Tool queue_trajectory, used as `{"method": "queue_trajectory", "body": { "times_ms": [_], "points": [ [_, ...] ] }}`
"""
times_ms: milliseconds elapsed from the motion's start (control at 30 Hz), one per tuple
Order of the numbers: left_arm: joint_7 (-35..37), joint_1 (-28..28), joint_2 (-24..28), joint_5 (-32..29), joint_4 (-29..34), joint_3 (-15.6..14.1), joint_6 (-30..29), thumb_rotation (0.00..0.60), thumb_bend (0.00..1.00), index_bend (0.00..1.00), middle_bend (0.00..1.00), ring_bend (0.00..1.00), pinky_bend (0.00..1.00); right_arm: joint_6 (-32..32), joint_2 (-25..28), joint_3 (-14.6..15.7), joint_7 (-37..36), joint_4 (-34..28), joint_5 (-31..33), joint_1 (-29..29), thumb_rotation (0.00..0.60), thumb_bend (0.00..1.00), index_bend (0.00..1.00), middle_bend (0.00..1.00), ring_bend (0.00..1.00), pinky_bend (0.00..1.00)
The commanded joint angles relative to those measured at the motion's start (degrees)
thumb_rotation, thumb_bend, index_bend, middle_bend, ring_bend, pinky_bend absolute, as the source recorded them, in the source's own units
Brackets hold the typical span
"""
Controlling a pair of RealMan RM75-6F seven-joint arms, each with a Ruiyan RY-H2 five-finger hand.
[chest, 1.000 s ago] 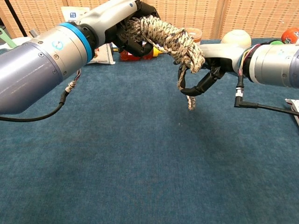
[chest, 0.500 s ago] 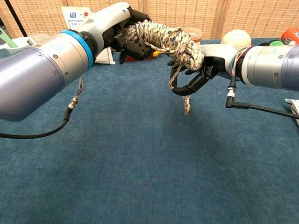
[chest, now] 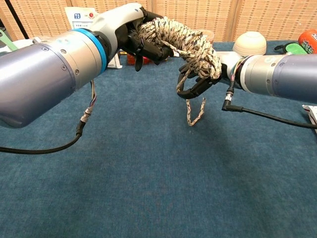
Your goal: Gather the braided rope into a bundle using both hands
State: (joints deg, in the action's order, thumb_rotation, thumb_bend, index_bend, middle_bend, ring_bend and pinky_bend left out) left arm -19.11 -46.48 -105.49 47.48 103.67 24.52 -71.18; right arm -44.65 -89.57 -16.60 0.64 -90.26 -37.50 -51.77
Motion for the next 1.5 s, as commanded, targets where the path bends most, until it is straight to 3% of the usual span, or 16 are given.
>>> {"method": "queue_trajectory", "body": {
  "times_ms": [33,700,733,800,833,867,933,1033,1133,1500],
  "points": [
    [0.6,-0.4,-1.2,-2.3,0.5,1.1,-0.1,0.6,0.52,0.61,0.49,0.54,0.72,0.4,-0.6,-0.1,-0.5,0.3,0.3,-0.1,0.6,0.48,0.74,0.0,0.0,0.0],
    [3.3,0.5,1.1,-9.3,4.7,3.3,1.6,0.6,0.52,0.61,0.49,0.54,0.72,-2.1,0.6,-1.8,-0.9,-2.6,-1.8,0.8,0.6,0.48,0.73,0.0,0.0,0.0],
    [3.6,0.6,1.4,-9.8,5.0,3.4,1.9,0.6,0.51,0.61,0.49,0.54,0.72,-1.9,0.9,-1.8,-1.1,-2.8,-1.9,0.9,0.6,0.48,0.71,0.0,0.0,0.0],
    [3.6,0.6,1.9,-10.2,5.5,3.5,1.8,0.6,0.51,0.61,0.49,0.54,0.72,-1.0,1.6,-1.6,-1.6,-3.3,-3.0,1.3,0.6,0.48,0.53,0.0,0.0,0.0],
    [3.6,0.7,2.1,-10.1,5.7,3.4,1.5,0.6,0.51,0.61,0.49,0.54,0.72,-0.1,2.2,-1.3,-1.9,-3.5,-3.9,1.4,0.6,0.46,0.35,0.0,0.0,0.0],
    [3.7,0.8,2.3,-10.1,6.1,3.4,1.4,0.6,0.52,0.61,0.49,0.54,0.72,0.6,2.8,-1.0,-1.9,-3.6,-4.5,1.6,0.6,0.39,0.17,0.0,0.0,0.0],
    [3.9,1.2,2.9,-9.9,7.2,3.2,0.9,0.6,0.52,0.61,0.49,0.54,0.72,1.6,4.3,-0.2,-1.5,-4.3,-5.0,1.7,0.6,0.23,0.01,0.0,0.0,0.0],
    [4.2,1.6,4.0,-9.7,9.0,3.4,0.3,0.6,0.51,0.61,0.49,0.54,0.72,1.7,6.8,0.8,0.0,-5.8,-4.2,1.8,0.6,0.07,0.0,0.0,0.0,0.0],
    [4.8,2.0,5.0,-9.5,10.2,3.7,0.1,0.6,0.51,0.61,0.49,0.54,0.72,1.3,8.9,2.0,1.7,-6.8,-2.6,1.8,0.6,0.01,0.0,0.0,0.0,0.0],
    [9.0,3.4,8.4,-9.2,11.4,3.4,2.9,0.6,0.51,0.61,0.49,0.54,0.72,0.5,10.7,4.9,0.3,-2.8,-2.5,4.9,0.6,0.0,0.0,0.0,0.0,0.0]
  ]
}}
